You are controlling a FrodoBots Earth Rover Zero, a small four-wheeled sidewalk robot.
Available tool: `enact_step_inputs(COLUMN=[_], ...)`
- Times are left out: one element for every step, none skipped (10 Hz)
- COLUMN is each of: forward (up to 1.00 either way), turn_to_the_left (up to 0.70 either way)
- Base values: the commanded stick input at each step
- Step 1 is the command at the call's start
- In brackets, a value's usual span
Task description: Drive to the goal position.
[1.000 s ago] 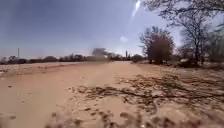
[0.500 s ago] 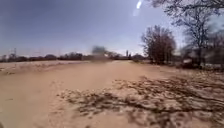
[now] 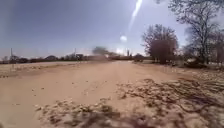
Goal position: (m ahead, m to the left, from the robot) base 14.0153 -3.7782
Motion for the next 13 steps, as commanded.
enact_step_inputs(forward=[1.00,1.00,1.00,1.00,1.00,1.00,1.00,1.00,1.00,1.00,1.00,1.00,1.00], turn_to_the_left=[0.00,0.00,0.00,0.00,0.00,0.00,0.00,0.00,0.00,-0.08,-0.20,-0.27,-0.27])
